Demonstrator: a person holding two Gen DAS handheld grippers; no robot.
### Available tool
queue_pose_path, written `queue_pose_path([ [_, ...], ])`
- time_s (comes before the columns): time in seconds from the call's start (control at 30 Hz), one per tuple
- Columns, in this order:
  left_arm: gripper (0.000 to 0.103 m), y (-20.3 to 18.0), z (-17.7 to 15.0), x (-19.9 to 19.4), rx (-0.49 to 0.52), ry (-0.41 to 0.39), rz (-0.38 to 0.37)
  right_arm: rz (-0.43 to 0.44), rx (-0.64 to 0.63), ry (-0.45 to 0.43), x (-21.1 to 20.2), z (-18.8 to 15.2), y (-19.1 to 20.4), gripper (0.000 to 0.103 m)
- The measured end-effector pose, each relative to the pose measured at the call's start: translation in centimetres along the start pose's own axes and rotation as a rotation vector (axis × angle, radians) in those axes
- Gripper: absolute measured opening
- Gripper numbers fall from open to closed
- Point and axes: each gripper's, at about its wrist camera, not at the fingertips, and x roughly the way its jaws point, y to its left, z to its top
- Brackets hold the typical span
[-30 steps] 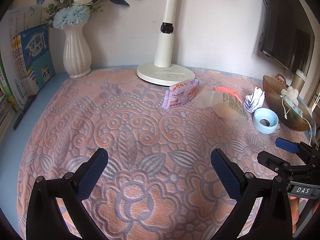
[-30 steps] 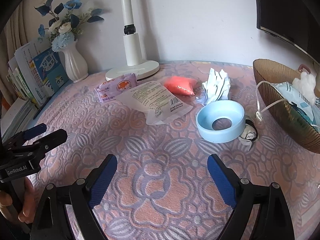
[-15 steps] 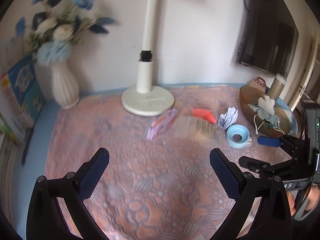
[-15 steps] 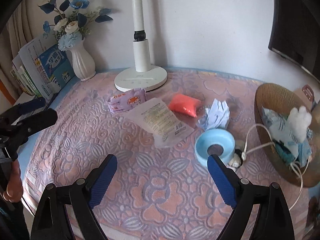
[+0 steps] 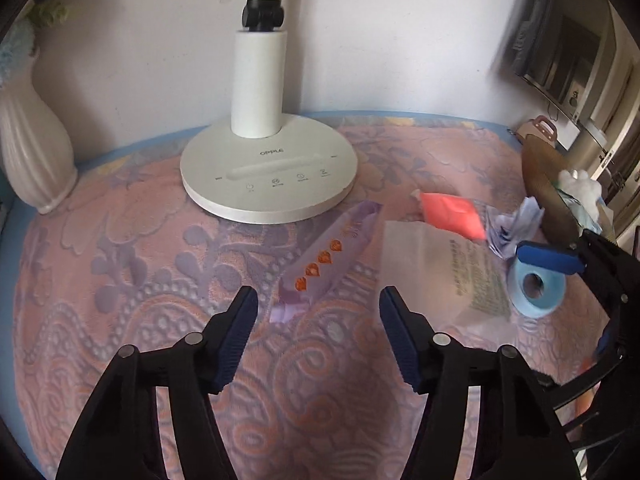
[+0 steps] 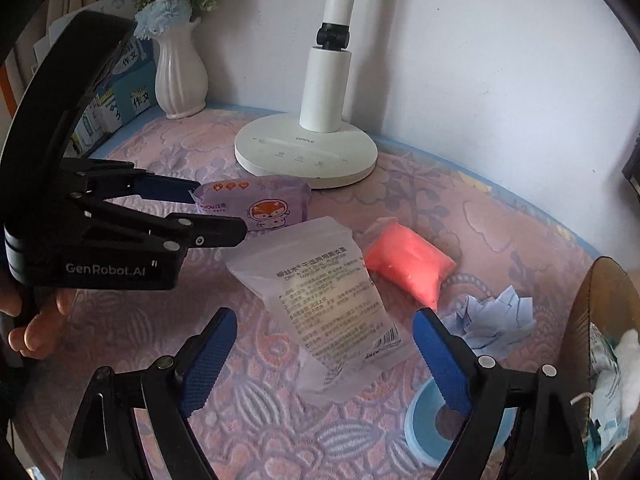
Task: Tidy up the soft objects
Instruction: 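Grasp the purple wipes pack with the left gripper while the right grasps the clear plastic bag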
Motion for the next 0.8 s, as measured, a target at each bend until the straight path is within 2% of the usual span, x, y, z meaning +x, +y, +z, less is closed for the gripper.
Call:
queue_pose_path([
  [0.07,0.059,0.0,0.3,0.8,-0.002,0.0,-0.002,-0.004,0.004,0.008,0.9,0.1,-0.3,0.087],
  [0.1,0.051,-0.1,0.5,1.1,0.001,0.0,0.001,0.001,0.012,0.014,1.3,0.1,-0.5,0.084],
  [0.13,0.043,-0.2,0.7,1.5,0.003,0.001,0.003,0.013,0.021,0.021,1.8,0.1,-0.7,0.072],
  [0.2,0.025,-0.1,0.8,2.0,-0.005,0.006,-0.003,0.04,0.037,0.029,2.2,0.0,-0.9,0.058],
  [0.23,0.022,0.0,0.9,2.1,-0.013,0.004,-0.008,0.044,0.044,0.03,2.2,-0.1,-0.9,0.049],
  [0.3,0.016,0.0,0.7,1.6,-0.024,-0.002,-0.027,0.047,0.05,0.015,1.4,-0.3,-0.9,0.042],
  [0.43,0.015,-0.2,-0.3,-1.4,-0.022,-0.049,-0.023,0.062,0.087,-0.028,-1.6,-0.9,-0.4,0.04],
  [0.57,0.015,-0.1,-2.5,-5.4,-0.054,-0.095,-0.074,0.036,0.119,-0.055,-5.8,-2.8,0.2,0.04],
  [0.67,0.015,0.0,-5.6,-7.8,-0.104,-0.095,-0.128,0.01,0.186,-0.031,-7.7,-5.1,0.7,0.04],
  [0.8,0.015,-0.4,-9.6,-8.4,-0.182,-0.048,-0.202,-0.02,0.294,0.032,-7.2,-8.1,0.7,0.04],
])
